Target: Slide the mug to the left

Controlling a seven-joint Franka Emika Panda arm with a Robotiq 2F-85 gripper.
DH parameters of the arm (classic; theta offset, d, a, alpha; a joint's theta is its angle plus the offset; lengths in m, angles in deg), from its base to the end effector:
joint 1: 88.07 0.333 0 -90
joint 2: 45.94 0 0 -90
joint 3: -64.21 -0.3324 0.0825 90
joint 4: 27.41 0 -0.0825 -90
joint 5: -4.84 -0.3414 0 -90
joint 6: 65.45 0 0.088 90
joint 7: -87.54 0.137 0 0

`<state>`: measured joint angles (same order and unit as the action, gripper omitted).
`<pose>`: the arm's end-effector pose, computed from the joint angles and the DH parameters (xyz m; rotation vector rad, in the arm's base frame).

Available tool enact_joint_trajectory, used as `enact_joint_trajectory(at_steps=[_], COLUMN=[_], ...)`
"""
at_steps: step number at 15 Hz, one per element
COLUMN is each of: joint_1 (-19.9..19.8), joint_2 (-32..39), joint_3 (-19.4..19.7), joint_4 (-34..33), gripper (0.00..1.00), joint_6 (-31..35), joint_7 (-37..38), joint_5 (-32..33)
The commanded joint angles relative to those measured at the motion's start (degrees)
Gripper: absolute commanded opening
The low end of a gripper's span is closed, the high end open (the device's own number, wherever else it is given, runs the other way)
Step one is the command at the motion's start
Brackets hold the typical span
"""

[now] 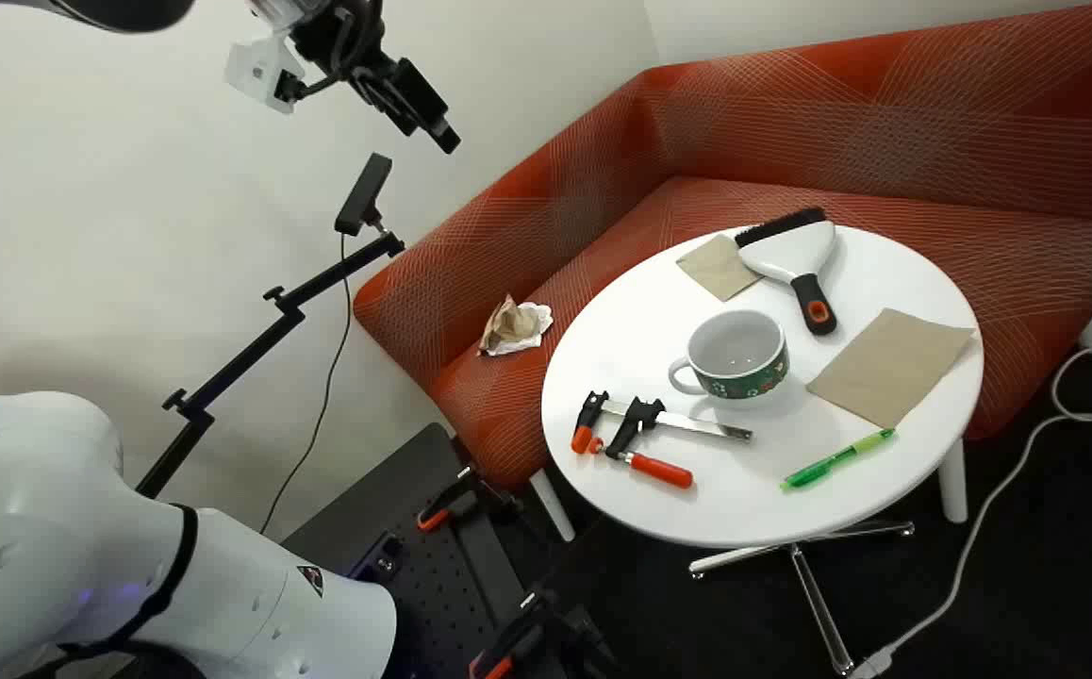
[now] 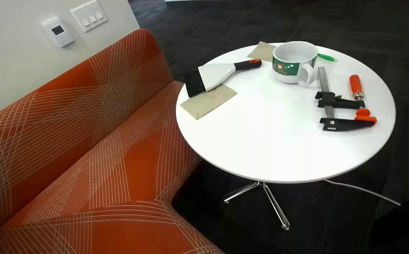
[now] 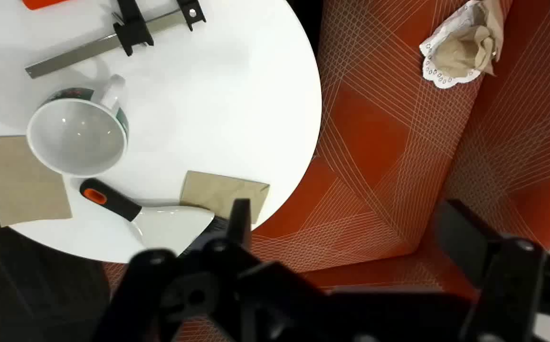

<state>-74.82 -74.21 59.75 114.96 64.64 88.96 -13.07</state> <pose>0.3608 0.1333 0.4943 -2.8466 -0.1592 -0.3422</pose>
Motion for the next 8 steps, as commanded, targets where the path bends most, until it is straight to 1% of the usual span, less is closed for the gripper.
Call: enact_joint_trajectory(at_steps=[1, 5, 8], joint_1=[-0.6, -0.6, -2.9], joint_2=[0.0, 0.0, 3.2], joint_3=[-0.5, -0.5, -1.3], joint_4=[-0.2, -0.2, -1.4], gripper=[1.00, 1.00, 1.00], joint_6=[-0.3, -0.3, 2.0], joint_7=[-0.2, -0.2, 1.5], joint_5=[-0.3, -0.3, 3.2])
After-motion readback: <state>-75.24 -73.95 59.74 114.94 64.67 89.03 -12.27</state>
